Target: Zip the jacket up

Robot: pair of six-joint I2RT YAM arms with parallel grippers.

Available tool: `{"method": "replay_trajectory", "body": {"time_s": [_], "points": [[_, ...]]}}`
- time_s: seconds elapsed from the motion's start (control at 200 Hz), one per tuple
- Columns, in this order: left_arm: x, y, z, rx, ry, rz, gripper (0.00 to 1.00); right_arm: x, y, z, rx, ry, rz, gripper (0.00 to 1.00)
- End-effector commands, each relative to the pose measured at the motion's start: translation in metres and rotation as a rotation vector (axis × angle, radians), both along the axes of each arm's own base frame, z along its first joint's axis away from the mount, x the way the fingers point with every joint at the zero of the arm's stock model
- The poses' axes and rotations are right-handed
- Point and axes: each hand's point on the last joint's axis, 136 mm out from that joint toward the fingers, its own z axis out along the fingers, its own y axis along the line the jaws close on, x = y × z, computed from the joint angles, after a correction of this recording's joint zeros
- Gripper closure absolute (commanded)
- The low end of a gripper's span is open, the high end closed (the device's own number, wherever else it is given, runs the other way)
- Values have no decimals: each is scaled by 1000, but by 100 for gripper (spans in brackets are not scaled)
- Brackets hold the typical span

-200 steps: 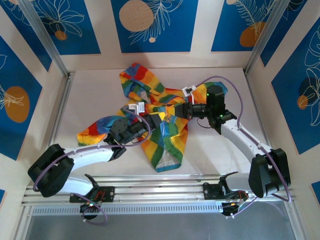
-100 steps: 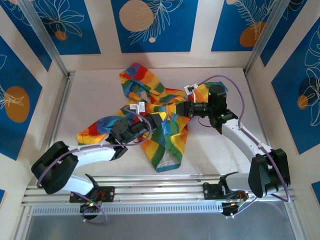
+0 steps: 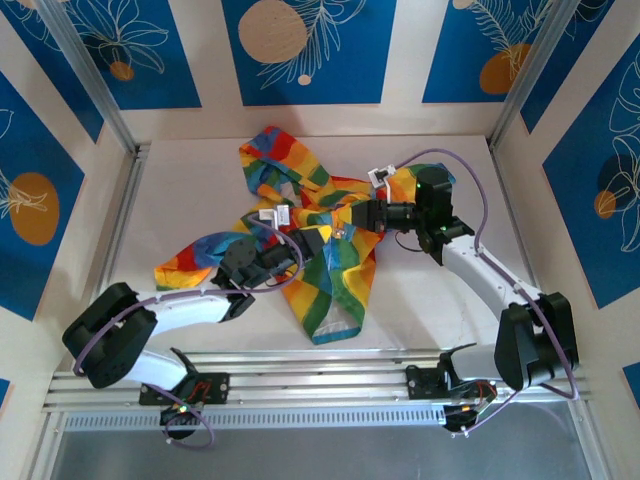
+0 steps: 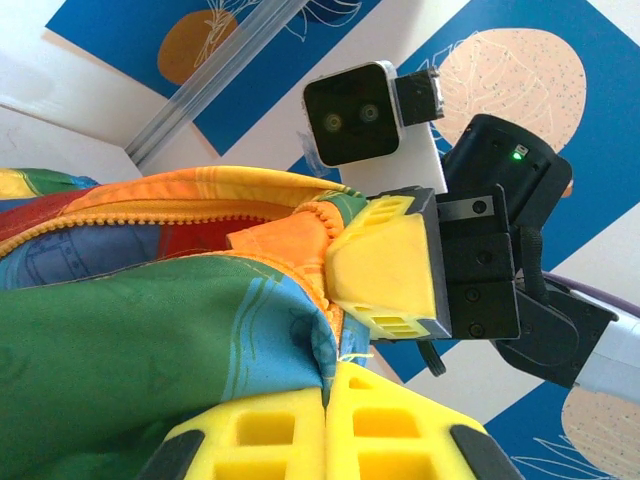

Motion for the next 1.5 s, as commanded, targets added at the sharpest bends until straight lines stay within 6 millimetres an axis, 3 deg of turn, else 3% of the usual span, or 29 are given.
{"method": "replay_trajectory", "body": {"time_s": [0.0,0.53,0.855,1.065,1.145,1.265,1.495], "points": [[-7,-1,-1,-4,-14,-35,100,9,1,19,25,-46,-6,100],[-12,-6,-17,116,-9,-68,100,16,-1,8,-9,57,-19,100],[-7,-1,-39,238,71,-78,100,8,-1,-18,-35,119,-27,100],[-4,11,-34,240,106,-70,62,0,-2,-38,-40,162,-64,100],[-6,16,-31,250,118,-71,53,-2,-2,-45,-35,173,-75,100],[-9,25,-35,271,154,-42,48,-3,1,-51,-38,187,-79,100],[-17,36,-55,257,348,10,48,-1,13,-57,-42,199,-56,100]]}}
